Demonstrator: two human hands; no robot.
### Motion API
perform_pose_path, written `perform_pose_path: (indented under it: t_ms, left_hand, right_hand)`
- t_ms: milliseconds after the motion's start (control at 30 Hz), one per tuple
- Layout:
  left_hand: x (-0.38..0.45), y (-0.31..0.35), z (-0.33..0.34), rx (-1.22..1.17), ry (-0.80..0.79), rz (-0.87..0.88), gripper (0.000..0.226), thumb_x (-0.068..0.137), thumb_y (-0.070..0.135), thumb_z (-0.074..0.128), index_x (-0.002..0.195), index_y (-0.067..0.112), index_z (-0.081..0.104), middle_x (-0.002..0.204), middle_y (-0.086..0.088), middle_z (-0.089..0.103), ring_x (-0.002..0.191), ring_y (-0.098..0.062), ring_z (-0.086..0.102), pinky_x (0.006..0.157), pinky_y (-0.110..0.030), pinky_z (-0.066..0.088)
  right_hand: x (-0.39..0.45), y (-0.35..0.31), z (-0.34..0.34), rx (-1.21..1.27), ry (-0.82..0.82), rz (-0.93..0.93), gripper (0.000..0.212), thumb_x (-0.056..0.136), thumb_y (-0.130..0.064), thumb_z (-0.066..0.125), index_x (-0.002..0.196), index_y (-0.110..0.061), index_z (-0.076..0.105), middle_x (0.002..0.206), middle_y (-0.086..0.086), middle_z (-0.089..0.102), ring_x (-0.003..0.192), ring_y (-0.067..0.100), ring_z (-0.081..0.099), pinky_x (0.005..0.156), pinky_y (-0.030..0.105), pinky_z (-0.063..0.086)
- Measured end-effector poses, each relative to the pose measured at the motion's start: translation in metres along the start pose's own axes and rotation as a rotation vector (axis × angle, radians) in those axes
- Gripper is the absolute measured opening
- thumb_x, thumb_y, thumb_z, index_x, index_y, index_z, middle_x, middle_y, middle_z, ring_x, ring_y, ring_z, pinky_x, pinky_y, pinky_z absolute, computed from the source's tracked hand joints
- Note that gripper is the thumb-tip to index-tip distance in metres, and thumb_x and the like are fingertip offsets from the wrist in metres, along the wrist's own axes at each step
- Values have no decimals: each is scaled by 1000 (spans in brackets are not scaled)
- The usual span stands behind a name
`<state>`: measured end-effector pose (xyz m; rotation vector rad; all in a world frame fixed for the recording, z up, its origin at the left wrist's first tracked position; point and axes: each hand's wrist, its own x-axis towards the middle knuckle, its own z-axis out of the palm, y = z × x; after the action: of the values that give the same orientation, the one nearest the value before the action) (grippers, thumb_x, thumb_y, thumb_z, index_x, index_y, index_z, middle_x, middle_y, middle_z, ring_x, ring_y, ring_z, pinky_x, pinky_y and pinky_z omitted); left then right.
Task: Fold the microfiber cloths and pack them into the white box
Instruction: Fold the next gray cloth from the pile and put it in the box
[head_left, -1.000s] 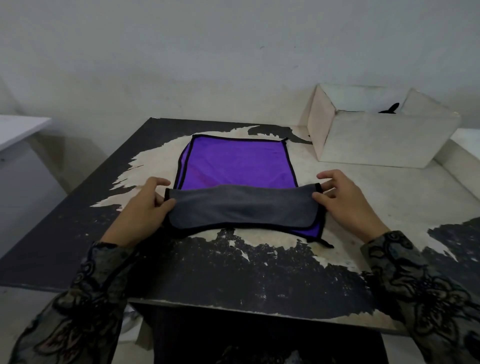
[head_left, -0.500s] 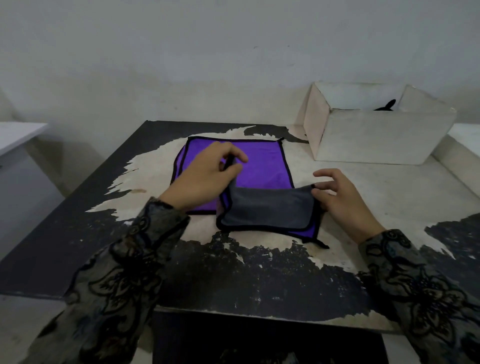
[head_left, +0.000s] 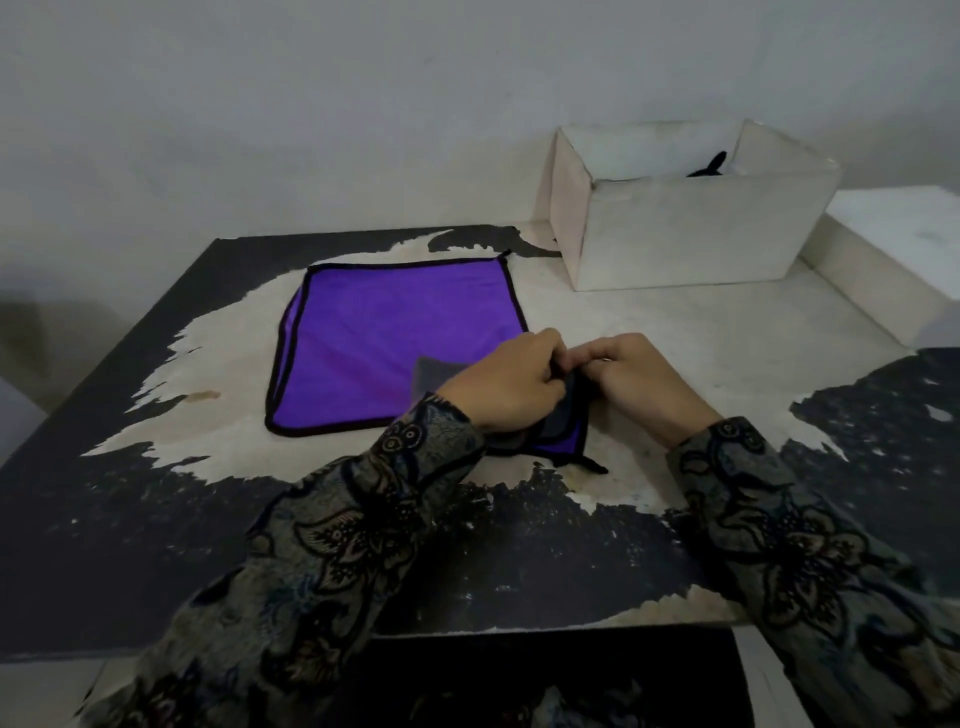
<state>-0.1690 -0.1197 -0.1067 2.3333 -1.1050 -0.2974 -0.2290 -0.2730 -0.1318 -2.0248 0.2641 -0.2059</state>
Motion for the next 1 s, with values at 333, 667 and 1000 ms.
perform_pose_path:
  t_ms: [333, 667, 1000]
  left_hand:
    - [0, 10, 8, -285, 69, -54, 7, 99, 21, 53, 105, 21, 50, 88, 2, 70, 72, -7, 67, 60, -23, 50]
    - [-9, -62, -27, 209, 268, -98, 25, 93, 40, 55, 114, 27, 59, 119, 0, 58, 119, -25, 48, 101, -46, 40]
    - [-21, -74, -10, 595, 318, -138, 40, 99, 49, 41, 114, 14, 54, 114, -10, 51, 105, -31, 50, 85, -45, 44]
  right_hand:
    - [1, 2, 0, 47, 40, 86, 32, 90, -15, 51, 73, 7, 68, 67, 12, 61, 65, 19, 54, 66, 34, 44]
    - [-4, -2, 2, 26, 90, 145, 30, 88, -29, 67, 71, -5, 66, 68, 8, 62, 61, 13, 59, 55, 24, 45]
    - [-6, 5, 0, -150, 162, 73, 18, 81, -21, 79, 95, -13, 70, 92, -3, 69, 85, 11, 64, 76, 24, 52]
